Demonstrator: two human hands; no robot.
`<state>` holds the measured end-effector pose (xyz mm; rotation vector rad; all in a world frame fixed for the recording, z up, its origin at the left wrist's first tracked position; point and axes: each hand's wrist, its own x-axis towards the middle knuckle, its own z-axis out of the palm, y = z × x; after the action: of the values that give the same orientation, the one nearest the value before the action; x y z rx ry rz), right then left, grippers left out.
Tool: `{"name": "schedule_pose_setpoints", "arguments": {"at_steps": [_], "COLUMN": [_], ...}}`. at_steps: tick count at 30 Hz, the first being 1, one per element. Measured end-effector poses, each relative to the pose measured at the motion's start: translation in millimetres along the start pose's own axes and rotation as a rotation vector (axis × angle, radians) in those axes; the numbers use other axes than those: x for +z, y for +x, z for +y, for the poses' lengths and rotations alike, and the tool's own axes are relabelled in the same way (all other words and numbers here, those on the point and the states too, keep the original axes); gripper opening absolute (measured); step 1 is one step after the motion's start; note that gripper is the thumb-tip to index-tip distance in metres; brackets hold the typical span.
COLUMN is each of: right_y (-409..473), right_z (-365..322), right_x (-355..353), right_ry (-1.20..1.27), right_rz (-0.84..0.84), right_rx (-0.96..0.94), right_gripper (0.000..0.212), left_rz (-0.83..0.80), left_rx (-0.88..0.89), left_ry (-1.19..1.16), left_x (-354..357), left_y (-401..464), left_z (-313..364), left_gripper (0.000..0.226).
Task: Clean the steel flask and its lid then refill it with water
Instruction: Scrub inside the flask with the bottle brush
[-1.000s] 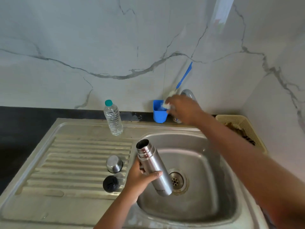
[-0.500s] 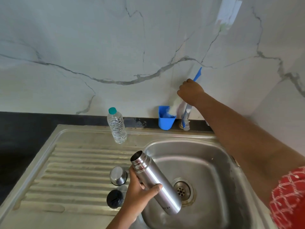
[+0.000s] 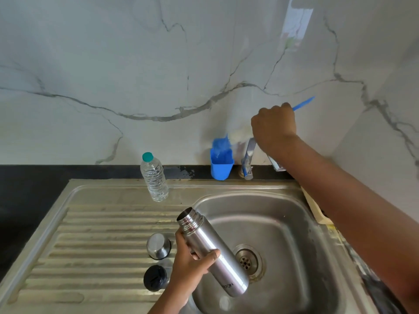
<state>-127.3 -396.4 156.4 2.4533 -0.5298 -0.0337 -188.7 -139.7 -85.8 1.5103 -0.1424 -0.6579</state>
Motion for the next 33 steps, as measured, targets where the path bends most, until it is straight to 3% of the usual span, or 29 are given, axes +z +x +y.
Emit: {"name": "schedule_pose_setpoints", "arguments": {"at_steps": [1, 5, 11, 33], "right_y": [-6.0, -26.4, -54.4, -88.6], "right_z": [-3.7, -21.7, -34.6, -42.2], "right_x": [-0.2, 7.5, 20.5, 35.1], "right_ry": [0.036, 0.121, 0.226, 0.33], "right_rz": [-0.01, -0.081, -0.05, -0.078], "right_rx": [0.01, 0.022, 0.128, 0.229], "right_gripper": [0.006, 0.016, 0.029, 0.022], "left_rz": [0.004, 0.026, 0.032, 0.007], "left_rx": [0.006, 0.034, 0.001, -0.024], "left_ry": [0.002, 0.029, 0.03, 0.053], "left_x": [1.3, 5.3, 5.7, 8.3], "left_y": [-0.9, -4.6, -12.0, -27.8], "left_z": [-0.4, -3.4, -3.3, 0.7], "left_gripper": [0.071, 0.074, 0.08, 0.079]}}
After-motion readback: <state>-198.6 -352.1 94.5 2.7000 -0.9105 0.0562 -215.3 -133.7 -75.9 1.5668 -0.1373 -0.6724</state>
